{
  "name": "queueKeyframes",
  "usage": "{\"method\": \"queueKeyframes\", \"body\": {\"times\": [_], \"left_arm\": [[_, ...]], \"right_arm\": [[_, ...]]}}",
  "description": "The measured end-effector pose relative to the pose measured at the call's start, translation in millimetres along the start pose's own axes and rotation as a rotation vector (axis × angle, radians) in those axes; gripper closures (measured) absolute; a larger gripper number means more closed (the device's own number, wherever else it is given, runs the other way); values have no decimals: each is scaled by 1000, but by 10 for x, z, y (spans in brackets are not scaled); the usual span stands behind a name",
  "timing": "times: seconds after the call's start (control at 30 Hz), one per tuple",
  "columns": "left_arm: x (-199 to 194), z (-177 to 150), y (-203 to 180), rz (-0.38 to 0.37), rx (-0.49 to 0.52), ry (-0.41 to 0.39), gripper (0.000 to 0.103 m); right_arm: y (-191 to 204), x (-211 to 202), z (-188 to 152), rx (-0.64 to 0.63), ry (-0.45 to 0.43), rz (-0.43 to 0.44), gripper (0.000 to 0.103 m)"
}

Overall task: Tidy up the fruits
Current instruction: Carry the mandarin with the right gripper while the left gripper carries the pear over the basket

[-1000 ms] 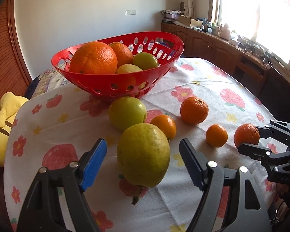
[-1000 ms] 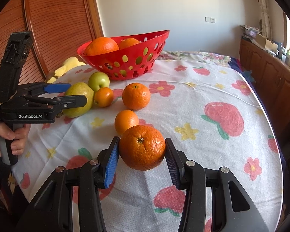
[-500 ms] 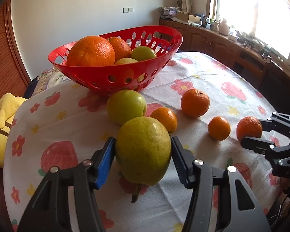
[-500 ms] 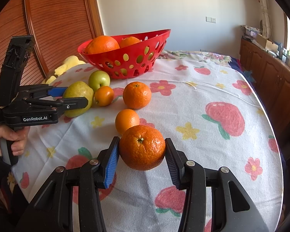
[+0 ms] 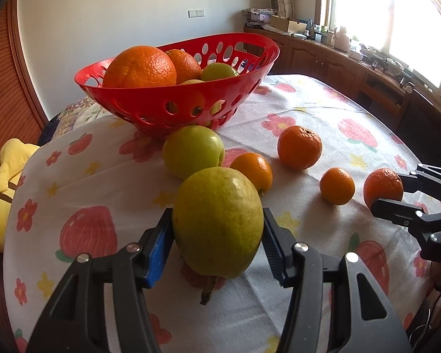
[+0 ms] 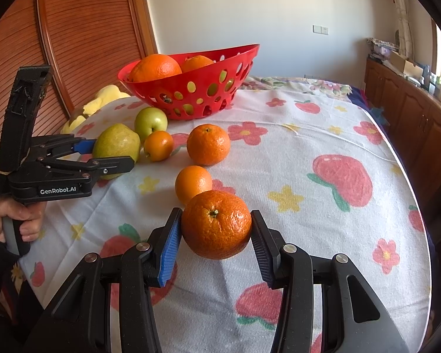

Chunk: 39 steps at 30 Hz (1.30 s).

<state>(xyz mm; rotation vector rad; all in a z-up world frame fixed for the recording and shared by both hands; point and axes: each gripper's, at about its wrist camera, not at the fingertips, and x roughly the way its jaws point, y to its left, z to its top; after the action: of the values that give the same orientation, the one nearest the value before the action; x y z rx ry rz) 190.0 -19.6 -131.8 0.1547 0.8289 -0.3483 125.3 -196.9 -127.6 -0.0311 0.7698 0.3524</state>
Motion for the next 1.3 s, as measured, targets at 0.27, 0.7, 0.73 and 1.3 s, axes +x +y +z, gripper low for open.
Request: {"method": "queueKeyframes", "body": {"times": [0.27,0.7,0.73,1.3], "left_arm": [[-159,-69,-51,-31,-8,-34,48],[-451,4,-119,-41,4,-105,48],[-485,36,-109,-40,7,-114,48],[-584,874,-22,1,30,-214,48]], "right_arm": [[7,3,-3,-2,1,2,57],[2,10,-3,1,7,10,57],[-5,-3,2,3,4,12,57],[-232,-267,805,-75,-122,34,57]]}}
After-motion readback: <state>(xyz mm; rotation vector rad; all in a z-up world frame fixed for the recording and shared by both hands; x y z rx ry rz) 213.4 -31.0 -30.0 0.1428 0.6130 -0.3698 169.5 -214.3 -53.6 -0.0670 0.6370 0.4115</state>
